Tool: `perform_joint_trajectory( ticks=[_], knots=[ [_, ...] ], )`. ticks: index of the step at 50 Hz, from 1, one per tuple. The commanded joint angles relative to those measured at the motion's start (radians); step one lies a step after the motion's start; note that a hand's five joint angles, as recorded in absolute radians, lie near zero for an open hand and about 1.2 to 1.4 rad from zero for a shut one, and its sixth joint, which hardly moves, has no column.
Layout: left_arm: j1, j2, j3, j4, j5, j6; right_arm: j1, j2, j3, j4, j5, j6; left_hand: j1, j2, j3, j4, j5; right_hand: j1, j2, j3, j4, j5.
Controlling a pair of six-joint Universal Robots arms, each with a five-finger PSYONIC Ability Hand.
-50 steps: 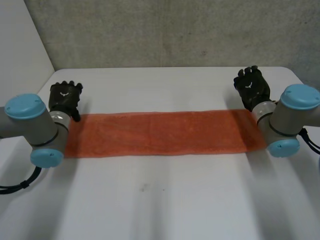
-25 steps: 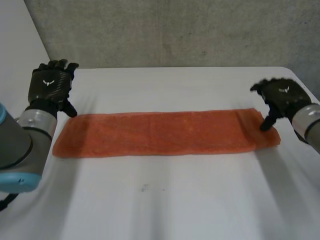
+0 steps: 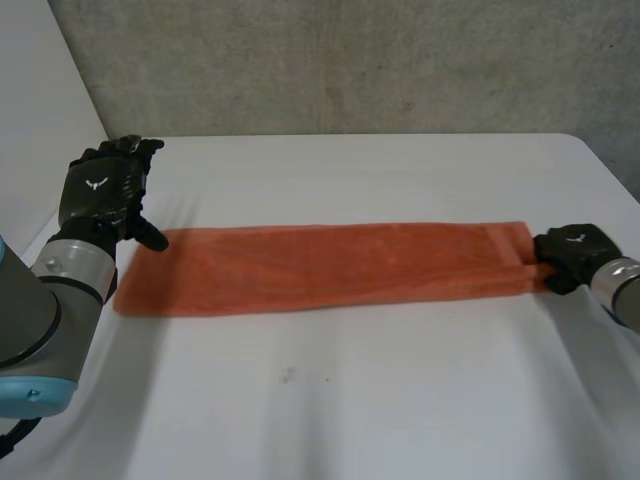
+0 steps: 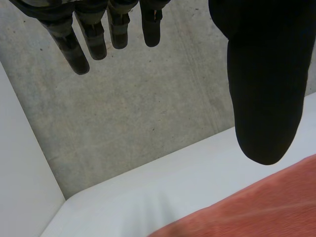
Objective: Fold the laundry
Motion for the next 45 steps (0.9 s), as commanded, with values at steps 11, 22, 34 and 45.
perform_joint_trajectory(
  ticks=[11,22,34,45],
  knots=[
    [0.003,0.035,-0.003,-0.038,0.001,-0.003,-0.108,-0.121,-0.163,0.012,0.150,-0.151,-0.008,0.009,0.005,0.007,-0.032,0.448,0.217,0.217,0.211,0.260],
    [0.002,0.053,-0.010,-0.040,-0.001,-0.003,0.410,-0.134,-0.269,-0.056,0.036,-0.008,-0.008,0.009,0.005,0.007,-0.032,0.448,0.217,0.217,0.211,0.260],
    [0.000,0.055,-0.014,-0.043,-0.001,-0.003,0.795,0.053,-0.266,-0.172,-0.131,0.004,-0.008,0.009,0.005,0.007,-0.032,0.448,0.217,0.217,0.211,0.260],
    [-0.072,0.035,0.013,-0.035,0.007,0.000,0.825,0.084,-0.294,-0.118,0.131,0.013,-0.008,0.010,0.006,0.007,-0.031,-0.773,-1.005,-1.005,-1.011,-0.962]
  ],
)
